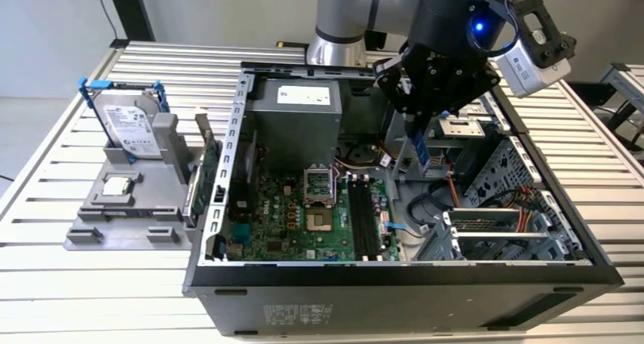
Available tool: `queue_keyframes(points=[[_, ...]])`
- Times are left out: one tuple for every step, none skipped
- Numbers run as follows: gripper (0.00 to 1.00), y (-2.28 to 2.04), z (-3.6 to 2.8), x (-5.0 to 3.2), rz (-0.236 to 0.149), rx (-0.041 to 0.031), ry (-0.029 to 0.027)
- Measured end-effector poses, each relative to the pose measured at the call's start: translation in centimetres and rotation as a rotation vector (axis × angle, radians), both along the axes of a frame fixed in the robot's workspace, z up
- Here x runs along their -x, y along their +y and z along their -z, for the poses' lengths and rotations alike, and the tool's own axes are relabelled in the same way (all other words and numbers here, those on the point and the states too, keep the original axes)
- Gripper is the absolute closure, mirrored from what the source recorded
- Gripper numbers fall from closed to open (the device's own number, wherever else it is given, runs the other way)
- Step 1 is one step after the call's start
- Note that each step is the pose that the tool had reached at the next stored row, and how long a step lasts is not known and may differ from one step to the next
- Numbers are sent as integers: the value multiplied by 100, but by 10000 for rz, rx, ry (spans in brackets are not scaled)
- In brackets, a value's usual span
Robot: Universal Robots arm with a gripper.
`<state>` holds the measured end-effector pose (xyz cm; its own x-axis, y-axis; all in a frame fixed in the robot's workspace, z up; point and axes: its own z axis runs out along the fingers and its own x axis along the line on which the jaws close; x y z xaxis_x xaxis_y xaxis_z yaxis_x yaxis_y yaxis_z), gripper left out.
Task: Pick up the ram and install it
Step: 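Pick up the ram and move it above insertion slot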
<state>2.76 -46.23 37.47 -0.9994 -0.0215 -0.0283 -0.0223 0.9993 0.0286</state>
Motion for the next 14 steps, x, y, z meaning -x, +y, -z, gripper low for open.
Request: queue_keyframes(points=[[100, 0, 0, 0, 0, 0, 0], [100, 0, 0, 0, 0, 0, 0], [100, 0, 1, 0, 0, 0, 0], [100, 0, 1, 0, 0, -1, 0], [100, 0, 1, 0, 0, -1, 0], [100, 0, 1, 0, 0, -1, 0], [100, 0, 1, 0, 0, 0, 0], [100, 0, 1, 0, 1, 0, 0], [100, 0, 2, 0, 0, -1, 0], [100, 0, 2, 0, 0, 0, 0], [100, 0, 7, 0, 0, -3, -1], [100, 0, 14, 0, 0, -2, -1], [100, 0, 21, 0, 0, 5, -1], [100, 0, 30, 0, 0, 13, 0]])
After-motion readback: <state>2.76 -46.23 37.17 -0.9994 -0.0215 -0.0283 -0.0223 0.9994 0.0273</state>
